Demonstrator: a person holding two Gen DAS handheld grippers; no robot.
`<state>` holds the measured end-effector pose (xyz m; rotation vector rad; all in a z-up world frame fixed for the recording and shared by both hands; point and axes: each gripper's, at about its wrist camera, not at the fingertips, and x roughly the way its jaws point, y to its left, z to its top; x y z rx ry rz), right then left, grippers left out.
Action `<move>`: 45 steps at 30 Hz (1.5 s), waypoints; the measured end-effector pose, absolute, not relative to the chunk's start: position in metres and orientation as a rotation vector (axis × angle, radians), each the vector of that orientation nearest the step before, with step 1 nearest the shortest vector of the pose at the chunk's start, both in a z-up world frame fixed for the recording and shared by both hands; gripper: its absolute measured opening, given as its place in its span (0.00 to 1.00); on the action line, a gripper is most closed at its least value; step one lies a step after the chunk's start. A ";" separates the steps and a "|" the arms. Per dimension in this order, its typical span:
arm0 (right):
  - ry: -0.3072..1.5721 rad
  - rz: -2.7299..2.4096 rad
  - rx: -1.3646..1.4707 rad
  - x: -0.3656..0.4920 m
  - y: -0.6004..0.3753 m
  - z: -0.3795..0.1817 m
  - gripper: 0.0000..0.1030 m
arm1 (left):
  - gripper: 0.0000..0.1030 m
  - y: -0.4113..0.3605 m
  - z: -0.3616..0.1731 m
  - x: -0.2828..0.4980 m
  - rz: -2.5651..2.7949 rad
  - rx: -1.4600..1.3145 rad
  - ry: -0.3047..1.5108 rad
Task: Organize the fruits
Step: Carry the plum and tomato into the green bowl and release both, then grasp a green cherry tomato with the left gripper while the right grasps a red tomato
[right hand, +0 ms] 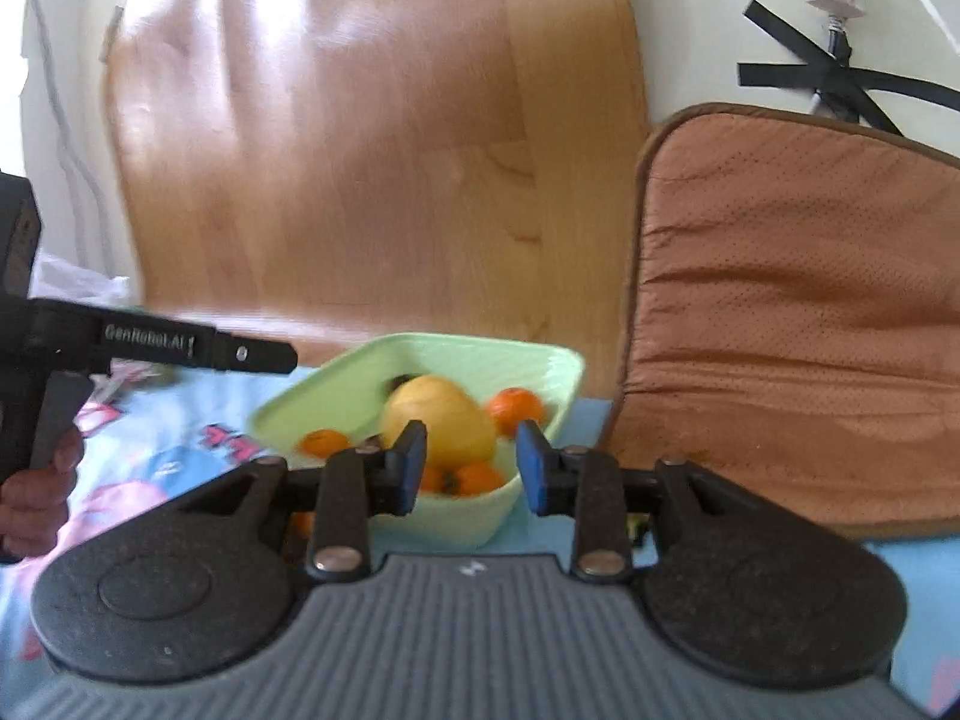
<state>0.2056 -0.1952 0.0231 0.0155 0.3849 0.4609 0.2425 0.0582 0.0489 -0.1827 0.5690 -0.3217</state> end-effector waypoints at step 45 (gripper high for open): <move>0.488 0.617 -0.190 0.052 -0.150 -0.027 0.30 | 0.27 0.022 0.005 0.059 -0.529 -0.210 0.729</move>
